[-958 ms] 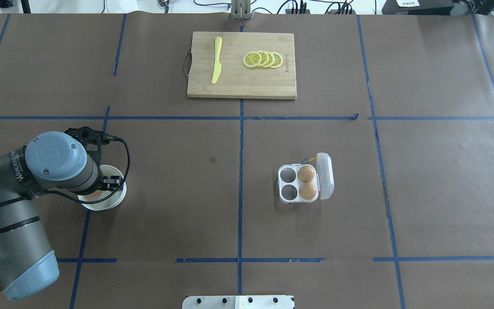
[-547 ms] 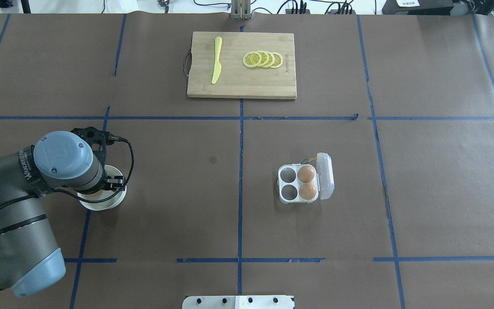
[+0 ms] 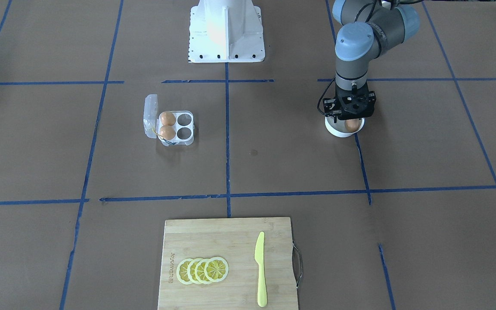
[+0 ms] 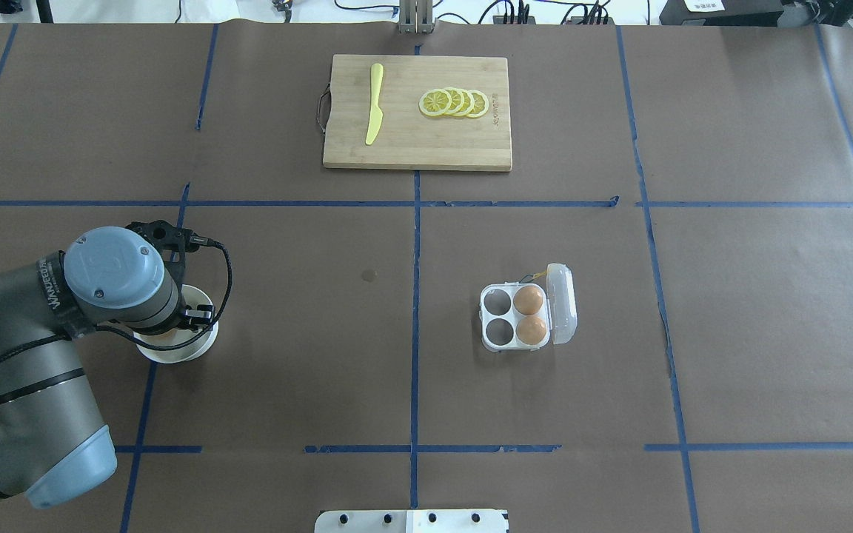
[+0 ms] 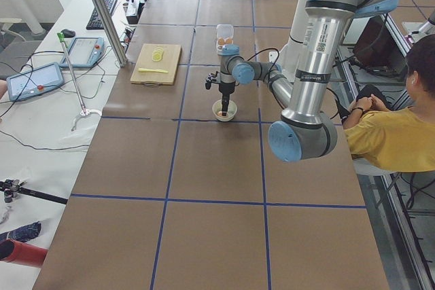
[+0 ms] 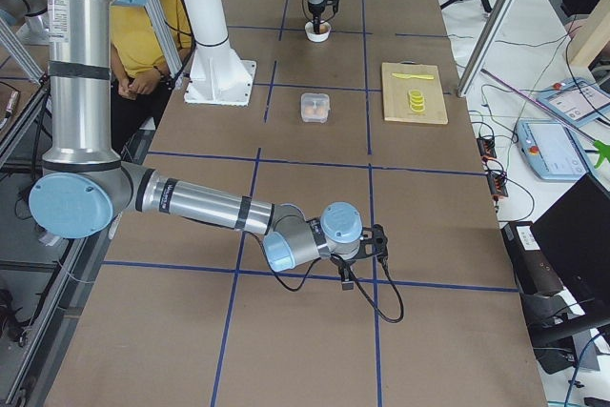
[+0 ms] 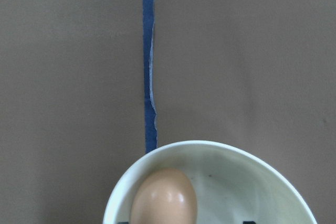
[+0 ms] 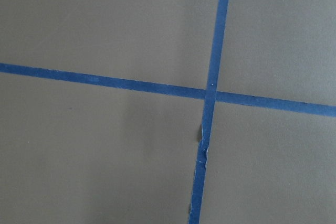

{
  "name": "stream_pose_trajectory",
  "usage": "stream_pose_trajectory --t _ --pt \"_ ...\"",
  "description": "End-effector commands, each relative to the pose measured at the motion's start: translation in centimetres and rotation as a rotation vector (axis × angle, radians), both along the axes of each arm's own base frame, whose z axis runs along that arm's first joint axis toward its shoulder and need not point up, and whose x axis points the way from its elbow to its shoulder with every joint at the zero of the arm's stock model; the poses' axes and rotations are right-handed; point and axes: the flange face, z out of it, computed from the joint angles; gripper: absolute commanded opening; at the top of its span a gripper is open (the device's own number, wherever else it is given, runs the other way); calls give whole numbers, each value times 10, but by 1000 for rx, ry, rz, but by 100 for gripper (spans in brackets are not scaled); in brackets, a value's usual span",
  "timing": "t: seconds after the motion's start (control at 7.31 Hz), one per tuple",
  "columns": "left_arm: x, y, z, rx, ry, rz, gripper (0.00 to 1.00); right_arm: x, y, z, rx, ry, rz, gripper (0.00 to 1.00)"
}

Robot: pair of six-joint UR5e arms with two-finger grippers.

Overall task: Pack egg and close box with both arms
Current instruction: 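Lower the left gripper into the bowl and close on the egg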

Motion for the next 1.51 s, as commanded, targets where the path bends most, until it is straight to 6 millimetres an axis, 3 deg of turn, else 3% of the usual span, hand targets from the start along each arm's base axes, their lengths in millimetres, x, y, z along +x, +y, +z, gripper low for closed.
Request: stream_pose_trajectory --t 0.0,0.41,0.55,0.68,0.82,0.96,1.37 --pt "1 0 1 2 -3 8 74 0 0 0 1 0 0 100" --pt "2 -2 5 4 -12 18 70 -1 -1 -2 5 -1 -2 100" --pt "2 -1 3 7 -8 18 51 0 -1 -2 5 -1 0 100" --pt "2 -1 2 8 -6 18 26 0 -1 -2 5 -1 0 100" --pt "3 -1 4 3 -9 19 16 0 -1 -2 5 -1 0 100" --pt "2 -1 3 6 -7 19 0 0 -1 -2 5 -1 0 100" --pt "-20 -6 -24 28 37 -8 0 0 -2 -4 7 -2 1 100"
